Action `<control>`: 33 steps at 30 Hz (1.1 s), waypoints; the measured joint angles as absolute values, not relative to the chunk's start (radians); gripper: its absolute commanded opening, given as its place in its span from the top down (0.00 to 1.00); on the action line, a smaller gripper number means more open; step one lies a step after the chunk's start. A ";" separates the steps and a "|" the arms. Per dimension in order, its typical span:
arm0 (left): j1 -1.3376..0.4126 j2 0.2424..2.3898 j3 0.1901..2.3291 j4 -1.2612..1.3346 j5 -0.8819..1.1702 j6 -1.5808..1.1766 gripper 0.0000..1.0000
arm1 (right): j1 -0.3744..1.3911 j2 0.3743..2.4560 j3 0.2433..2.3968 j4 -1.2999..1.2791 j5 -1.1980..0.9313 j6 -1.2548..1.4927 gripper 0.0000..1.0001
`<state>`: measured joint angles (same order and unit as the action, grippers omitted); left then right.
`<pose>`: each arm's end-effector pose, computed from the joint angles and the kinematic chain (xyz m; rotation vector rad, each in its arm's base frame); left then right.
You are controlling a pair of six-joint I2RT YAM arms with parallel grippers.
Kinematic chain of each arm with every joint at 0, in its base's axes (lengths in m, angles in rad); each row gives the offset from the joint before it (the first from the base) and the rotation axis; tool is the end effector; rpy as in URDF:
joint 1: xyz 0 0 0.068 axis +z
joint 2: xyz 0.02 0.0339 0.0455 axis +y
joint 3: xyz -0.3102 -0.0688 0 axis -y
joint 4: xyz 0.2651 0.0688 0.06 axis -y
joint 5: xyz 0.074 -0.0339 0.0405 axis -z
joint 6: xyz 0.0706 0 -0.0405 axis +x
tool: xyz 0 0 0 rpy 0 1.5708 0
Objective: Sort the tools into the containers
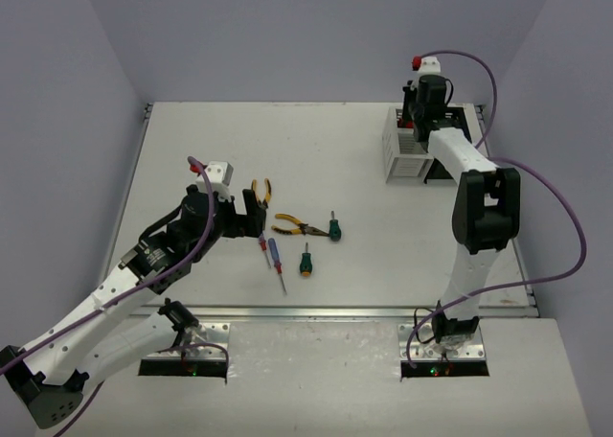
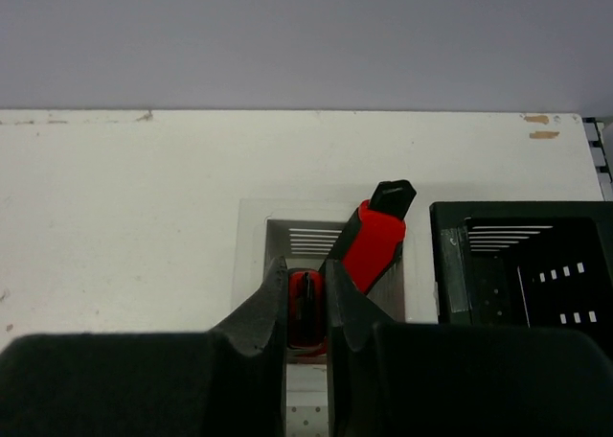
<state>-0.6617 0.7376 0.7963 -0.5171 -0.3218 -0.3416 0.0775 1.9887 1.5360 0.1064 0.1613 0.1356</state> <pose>0.1541 -0.0917 0.3352 0.1200 2.0144 -0.3145 0.5449 0.0309 0.2862 0.1638 1.9054 -0.0108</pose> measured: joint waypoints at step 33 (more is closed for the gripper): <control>-0.662 0.759 0.810 -0.579 -0.468 -0.389 0.00 | 0.172 1.941 1.994 -0.438 0.283 0.189 0.01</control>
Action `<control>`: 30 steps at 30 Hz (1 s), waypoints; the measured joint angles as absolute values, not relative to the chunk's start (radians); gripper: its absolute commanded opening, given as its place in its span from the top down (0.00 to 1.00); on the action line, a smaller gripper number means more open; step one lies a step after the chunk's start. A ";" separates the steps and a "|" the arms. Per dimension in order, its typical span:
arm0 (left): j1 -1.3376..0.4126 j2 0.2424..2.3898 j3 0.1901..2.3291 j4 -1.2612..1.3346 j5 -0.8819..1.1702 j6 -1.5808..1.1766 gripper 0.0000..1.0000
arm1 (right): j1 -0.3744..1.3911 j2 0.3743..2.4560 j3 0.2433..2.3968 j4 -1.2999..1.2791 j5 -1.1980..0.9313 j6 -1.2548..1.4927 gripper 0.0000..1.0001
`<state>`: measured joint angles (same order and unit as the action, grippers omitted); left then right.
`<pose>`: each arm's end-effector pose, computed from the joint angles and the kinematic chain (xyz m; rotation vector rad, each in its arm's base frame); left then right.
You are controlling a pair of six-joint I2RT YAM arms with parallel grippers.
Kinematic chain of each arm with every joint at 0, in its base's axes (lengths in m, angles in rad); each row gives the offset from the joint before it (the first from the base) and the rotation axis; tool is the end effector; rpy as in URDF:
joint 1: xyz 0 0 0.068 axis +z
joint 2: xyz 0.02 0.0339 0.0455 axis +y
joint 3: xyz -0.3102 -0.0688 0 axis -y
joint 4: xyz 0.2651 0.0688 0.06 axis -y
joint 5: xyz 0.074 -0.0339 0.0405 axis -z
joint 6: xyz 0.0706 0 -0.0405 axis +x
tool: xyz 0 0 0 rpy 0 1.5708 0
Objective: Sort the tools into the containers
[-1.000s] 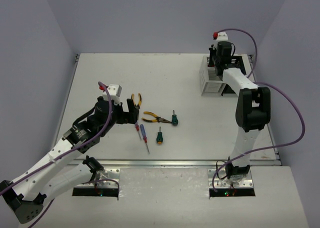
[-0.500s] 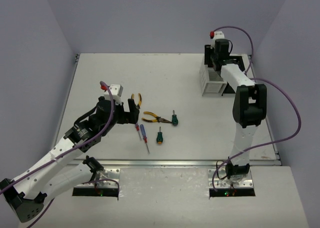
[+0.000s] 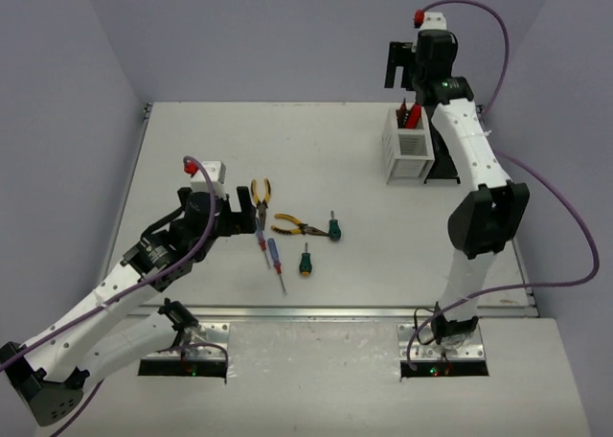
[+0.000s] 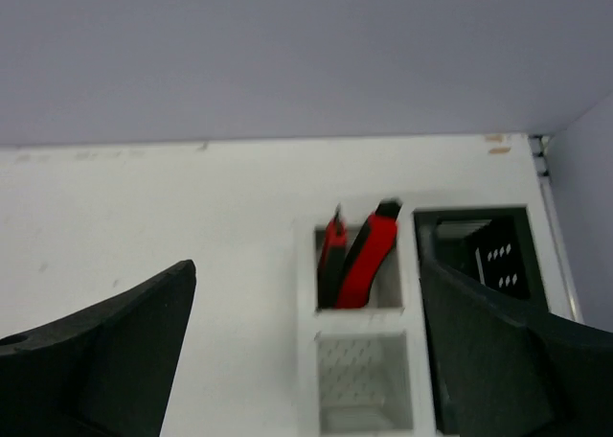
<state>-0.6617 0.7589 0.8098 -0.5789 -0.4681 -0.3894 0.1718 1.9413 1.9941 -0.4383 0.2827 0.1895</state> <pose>0.1576 -0.0824 0.3313 0.0001 2.0411 -0.1657 0.5209 0.0704 0.4232 0.2022 1.9299 -0.0367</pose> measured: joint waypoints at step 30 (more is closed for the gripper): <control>-0.662 0.687 0.815 -0.676 -0.640 -0.428 0.00 | 0.710 1.928 1.356 -0.631 0.157 0.323 0.49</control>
